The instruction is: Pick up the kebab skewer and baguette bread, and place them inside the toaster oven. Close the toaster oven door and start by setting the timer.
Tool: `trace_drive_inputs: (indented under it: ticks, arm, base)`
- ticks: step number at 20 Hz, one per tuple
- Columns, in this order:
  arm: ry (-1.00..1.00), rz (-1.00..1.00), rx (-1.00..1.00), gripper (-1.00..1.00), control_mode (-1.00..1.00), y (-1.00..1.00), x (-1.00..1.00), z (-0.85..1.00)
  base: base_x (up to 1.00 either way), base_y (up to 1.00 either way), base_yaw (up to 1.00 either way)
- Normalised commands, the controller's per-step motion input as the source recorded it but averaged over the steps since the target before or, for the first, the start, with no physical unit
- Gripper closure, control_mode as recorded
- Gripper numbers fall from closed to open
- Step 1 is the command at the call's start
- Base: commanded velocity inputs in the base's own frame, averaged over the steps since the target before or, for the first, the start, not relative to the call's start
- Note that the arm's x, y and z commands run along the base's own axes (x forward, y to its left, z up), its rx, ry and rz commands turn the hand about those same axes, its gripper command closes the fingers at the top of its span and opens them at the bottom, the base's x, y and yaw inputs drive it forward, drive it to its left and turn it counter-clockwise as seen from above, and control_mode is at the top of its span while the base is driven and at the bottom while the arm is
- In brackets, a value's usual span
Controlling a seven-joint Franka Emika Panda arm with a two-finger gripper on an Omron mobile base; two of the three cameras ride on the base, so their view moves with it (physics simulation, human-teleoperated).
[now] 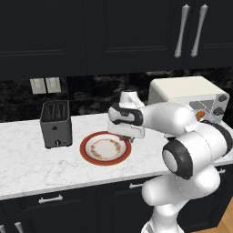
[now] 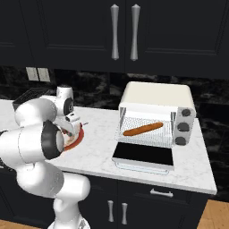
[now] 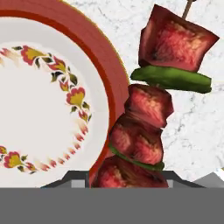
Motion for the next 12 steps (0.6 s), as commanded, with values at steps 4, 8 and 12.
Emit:
trace_drive_inputs:
  ticks: [4, 8, 12]
  arm:
    - [-0.08, 0.38, 0.00, 1.00, -1.00, -1.00, -1.00, 0.70]
    - [-0.01, 0.18, 0.00, 1.00, -1.00, -1.00, -0.91, 0.62]
    - [0.00, 0.03, 0.00, 1.00, -1.00, -1.00, -0.41, 0.43]
  base:
    - [0.00, 0.00, 0.00]
    - [0.00, 0.00, 0.00]
    - [0.00, 0.00, 0.00]
